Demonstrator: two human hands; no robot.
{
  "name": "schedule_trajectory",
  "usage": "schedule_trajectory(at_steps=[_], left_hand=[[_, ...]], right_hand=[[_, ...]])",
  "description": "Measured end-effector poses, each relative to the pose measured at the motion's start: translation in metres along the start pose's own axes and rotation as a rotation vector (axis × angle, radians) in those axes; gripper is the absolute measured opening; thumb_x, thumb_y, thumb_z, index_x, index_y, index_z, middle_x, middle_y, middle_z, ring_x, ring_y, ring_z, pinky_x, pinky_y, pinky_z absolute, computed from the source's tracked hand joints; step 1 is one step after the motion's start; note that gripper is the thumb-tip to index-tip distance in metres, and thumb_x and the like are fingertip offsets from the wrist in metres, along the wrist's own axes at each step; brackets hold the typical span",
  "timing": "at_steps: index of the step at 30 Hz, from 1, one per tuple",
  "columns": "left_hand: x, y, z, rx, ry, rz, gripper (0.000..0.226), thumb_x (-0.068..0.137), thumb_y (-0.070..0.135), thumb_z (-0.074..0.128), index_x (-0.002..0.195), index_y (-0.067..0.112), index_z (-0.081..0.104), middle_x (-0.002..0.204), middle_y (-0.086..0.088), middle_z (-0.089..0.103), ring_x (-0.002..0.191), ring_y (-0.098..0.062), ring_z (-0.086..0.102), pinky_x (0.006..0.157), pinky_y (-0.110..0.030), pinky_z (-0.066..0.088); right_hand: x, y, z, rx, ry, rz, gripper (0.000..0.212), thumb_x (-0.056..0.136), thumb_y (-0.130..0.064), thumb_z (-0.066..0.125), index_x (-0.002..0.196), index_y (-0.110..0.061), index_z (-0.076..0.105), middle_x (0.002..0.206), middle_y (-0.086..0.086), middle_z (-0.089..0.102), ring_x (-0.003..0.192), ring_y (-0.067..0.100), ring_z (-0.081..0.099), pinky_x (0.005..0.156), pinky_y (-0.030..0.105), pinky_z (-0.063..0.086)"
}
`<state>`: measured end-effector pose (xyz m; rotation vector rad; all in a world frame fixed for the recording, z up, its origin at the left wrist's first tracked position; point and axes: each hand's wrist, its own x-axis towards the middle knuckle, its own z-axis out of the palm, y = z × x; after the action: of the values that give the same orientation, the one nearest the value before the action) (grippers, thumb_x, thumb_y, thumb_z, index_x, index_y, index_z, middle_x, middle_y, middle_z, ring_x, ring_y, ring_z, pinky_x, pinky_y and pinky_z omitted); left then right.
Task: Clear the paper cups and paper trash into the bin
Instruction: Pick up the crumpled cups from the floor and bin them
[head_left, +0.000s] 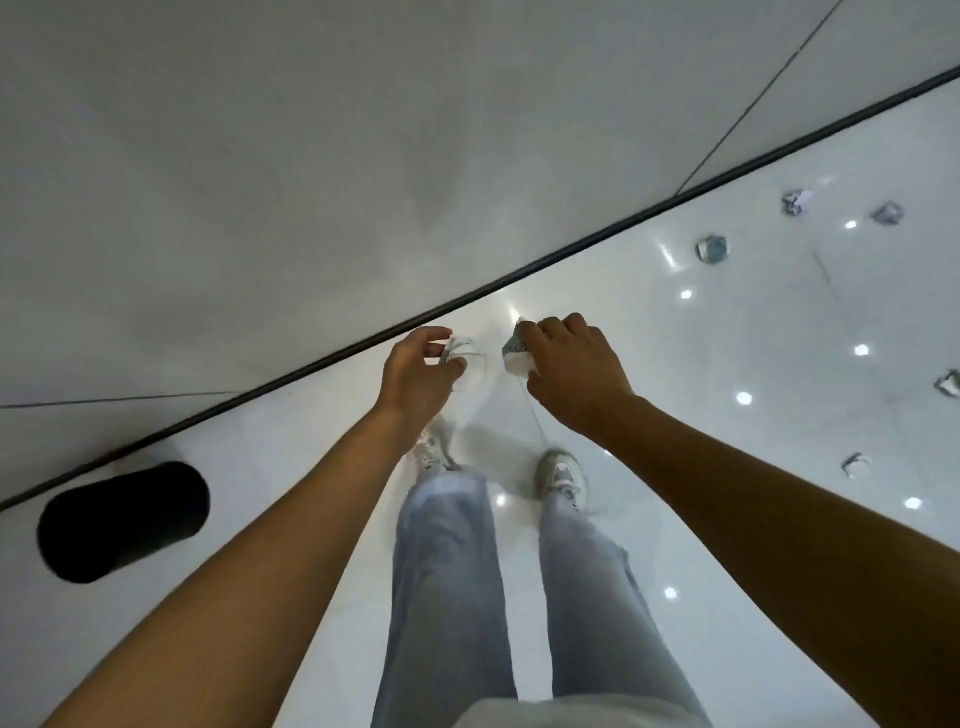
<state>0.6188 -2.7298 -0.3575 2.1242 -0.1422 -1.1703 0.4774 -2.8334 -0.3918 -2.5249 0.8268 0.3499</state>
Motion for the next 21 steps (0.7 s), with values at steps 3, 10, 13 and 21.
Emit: schedule_trajectory(at_steps=[3,10,13,21], left_hand=[[-0.038,-0.024,-0.057,-0.088,0.100,-0.014,0.029,0.084,0.002,0.066,0.109,0.016,0.060,0.111,-0.009,0.059,0.091,-0.025,0.062,0.080,-0.042,0.056],[-0.119,-0.116,-0.191,-0.239,0.290,-0.101,0.037,0.087,0.008,0.065,0.122,0.014,0.056,0.121,-0.007,0.057,0.109,-0.026,0.057,0.092,-0.041,0.053],[-0.145,-0.166,-0.245,-0.304,0.350,-0.143,0.036,0.086,0.008,0.066,0.120,0.016,0.058,0.121,-0.007,0.058,0.108,-0.027,0.058,0.092,-0.044,0.052],[-0.211,-0.295,-0.385,-0.496,0.542,-0.227,0.032,0.086,0.005,0.065,0.116,0.012,0.059,0.110,-0.005,0.059,0.096,-0.023,0.058,0.091,-0.041,0.053]], right_hand=[[-0.007,-0.057,-0.006,-0.046,-0.024,-0.118,0.046,0.086,-0.018,0.056,0.131,-0.017,0.045,0.121,0.005,0.058,0.106,0.026,0.050,0.089,0.035,0.041],[-0.032,-0.224,0.004,-0.039,-0.058,-0.355,0.036,0.082,-0.015,0.055,0.118,-0.019,0.054,0.108,0.003,0.062,0.096,0.027,0.050,0.079,0.034,0.038],[-0.043,-0.300,0.027,-0.076,-0.096,-0.436,0.038,0.085,-0.017,0.054,0.123,-0.016,0.051,0.113,0.006,0.060,0.100,0.030,0.049,0.082,0.037,0.039],[-0.067,-0.493,0.104,-0.123,-0.198,-0.636,0.042,0.085,-0.021,0.055,0.126,-0.017,0.050,0.112,0.006,0.060,0.099,0.029,0.050,0.078,0.036,0.042]])
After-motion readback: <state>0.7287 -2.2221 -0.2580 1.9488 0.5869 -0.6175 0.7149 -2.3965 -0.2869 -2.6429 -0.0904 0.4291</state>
